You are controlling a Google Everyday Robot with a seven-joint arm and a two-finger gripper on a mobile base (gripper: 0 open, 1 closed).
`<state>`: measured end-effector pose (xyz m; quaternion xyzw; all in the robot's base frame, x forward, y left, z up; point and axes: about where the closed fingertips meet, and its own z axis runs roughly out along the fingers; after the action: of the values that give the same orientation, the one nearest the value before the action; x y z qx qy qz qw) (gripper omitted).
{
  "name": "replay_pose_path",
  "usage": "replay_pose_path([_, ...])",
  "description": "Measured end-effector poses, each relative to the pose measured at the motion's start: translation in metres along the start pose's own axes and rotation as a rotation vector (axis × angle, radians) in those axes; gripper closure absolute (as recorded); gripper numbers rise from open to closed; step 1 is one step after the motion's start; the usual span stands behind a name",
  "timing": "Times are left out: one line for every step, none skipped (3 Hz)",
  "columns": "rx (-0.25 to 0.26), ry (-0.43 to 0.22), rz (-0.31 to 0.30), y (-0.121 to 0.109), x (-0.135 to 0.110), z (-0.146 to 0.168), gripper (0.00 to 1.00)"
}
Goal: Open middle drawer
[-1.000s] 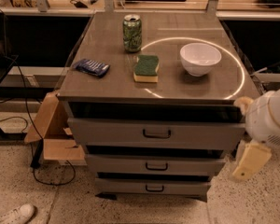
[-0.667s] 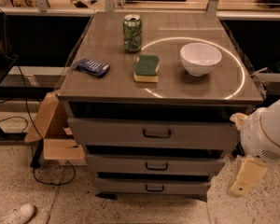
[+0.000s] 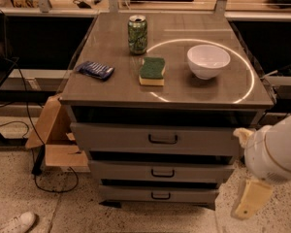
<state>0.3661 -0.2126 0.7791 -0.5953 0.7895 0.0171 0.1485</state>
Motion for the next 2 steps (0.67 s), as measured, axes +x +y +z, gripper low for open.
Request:
replay_pose_path([-0.055, -0.047, -0.050, 0.0683, -0.0160, 0.0437, 0.00])
replay_pose_path([-0.066, -0.053, -0.042, 0.0709, -0.0157, 0.0510, 0.00])
